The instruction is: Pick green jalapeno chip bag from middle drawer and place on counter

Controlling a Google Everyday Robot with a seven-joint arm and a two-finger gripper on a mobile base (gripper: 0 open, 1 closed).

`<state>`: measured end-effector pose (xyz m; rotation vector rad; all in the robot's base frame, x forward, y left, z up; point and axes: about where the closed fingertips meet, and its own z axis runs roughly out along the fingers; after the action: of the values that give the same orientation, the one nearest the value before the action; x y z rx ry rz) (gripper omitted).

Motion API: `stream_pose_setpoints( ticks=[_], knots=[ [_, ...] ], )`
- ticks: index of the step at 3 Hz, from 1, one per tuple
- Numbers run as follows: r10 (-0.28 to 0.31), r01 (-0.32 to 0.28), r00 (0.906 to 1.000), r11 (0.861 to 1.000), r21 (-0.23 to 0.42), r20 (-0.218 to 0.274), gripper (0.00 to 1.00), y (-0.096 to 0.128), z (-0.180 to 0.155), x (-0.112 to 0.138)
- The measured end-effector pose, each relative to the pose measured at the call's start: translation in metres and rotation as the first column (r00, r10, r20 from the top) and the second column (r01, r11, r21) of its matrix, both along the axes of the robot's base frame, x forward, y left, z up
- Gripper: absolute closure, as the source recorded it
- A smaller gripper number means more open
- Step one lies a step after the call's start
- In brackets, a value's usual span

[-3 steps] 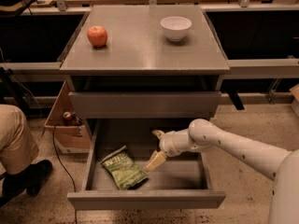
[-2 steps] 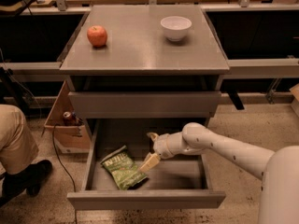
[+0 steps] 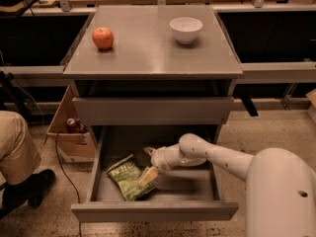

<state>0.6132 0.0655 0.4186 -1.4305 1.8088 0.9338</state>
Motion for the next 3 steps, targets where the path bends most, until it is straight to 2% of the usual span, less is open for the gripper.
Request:
stream_pose_setpoints(
  ticks=[1,2,3],
  knots=[
    [0.016,-0.016,0.9985,1.000,-0.011,-0.052,0.00,0.007,-0.029,-0.002],
    [0.024,-0.026,0.9961,1.000,-0.018,-0.084,0.18,0.009,-0.043,-0.007],
    [0.051,-0.052,0.9943,0.999,-0.004,-0.093,0.43,0.015,-0.041,-0.018]
  ],
)
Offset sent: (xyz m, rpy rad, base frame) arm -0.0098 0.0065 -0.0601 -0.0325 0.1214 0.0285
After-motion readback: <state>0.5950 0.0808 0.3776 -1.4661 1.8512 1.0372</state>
